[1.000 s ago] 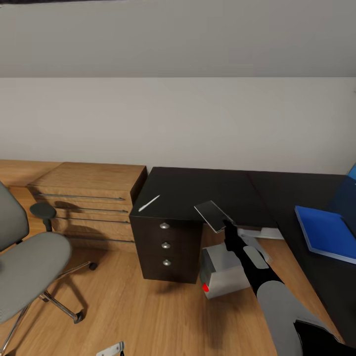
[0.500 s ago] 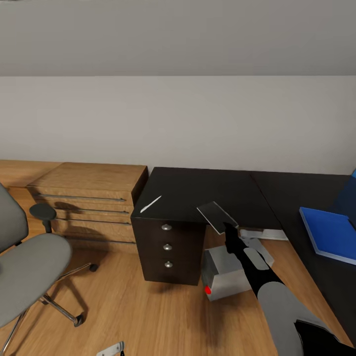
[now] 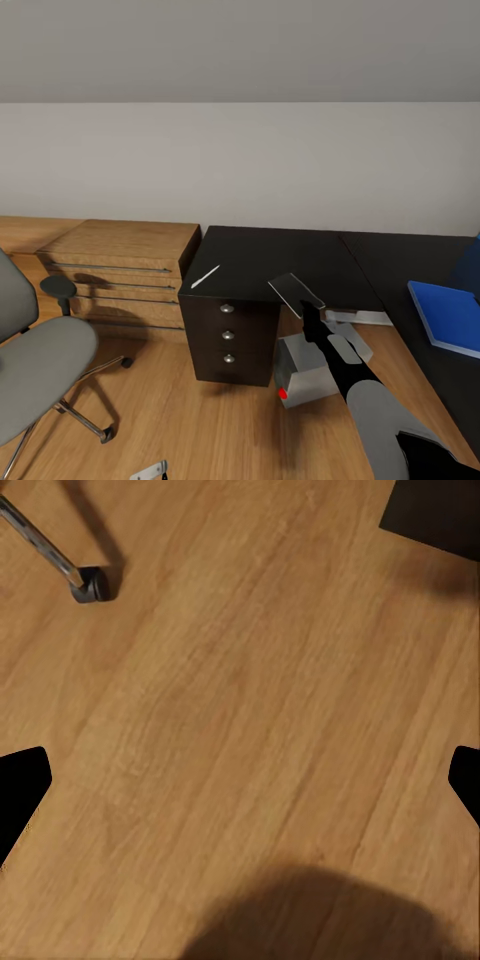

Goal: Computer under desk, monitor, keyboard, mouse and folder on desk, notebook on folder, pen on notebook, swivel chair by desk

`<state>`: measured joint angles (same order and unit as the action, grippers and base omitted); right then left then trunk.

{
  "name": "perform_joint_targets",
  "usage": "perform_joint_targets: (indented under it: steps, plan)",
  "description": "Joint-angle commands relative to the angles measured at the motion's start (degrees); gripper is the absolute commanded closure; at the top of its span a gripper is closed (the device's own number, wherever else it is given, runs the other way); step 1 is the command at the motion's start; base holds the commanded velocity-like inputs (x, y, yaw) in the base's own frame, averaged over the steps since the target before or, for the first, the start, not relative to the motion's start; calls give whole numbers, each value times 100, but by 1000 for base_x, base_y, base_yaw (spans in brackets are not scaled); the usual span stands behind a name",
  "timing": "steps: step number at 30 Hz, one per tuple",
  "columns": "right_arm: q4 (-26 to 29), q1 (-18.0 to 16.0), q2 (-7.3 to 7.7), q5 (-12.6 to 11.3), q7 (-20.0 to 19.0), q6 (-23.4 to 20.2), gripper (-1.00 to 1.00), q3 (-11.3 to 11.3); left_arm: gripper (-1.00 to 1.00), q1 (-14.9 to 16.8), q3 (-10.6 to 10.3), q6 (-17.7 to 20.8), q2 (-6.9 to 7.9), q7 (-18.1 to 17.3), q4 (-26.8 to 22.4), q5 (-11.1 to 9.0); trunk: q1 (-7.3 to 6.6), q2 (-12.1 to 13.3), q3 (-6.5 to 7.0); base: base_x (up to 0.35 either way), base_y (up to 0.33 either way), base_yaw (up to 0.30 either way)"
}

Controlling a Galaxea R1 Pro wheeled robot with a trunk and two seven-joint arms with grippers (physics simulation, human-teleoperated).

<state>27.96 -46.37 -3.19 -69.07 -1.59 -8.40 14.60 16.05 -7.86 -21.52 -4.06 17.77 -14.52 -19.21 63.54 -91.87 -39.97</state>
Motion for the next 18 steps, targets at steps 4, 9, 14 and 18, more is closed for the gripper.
perform_joint_targets:
  steps: [4,9,14,18]
  plan:
    - [2,-4,-6,-34,-21,-38,-100,43,-100,4,-49,-11,2,43,4,-39,1,-2,-5,46,36,0]
    - [1,-4,-6,-38,-28,-39,-100,43,-100,4,-49,-10,2,49,8,-39,1,-2,-5,6,5,0]
    - [8,-4,-14,-40,-21,-33,100,39,-100,4,-49,-4,2,43,10,-39,1,-2,-5,1,0,0]
    - [8,-4,-15,-31,-31,-31,100,41,-100,4,-49,-1,2,42,11,-39,1,-2,-5,0,0,0]
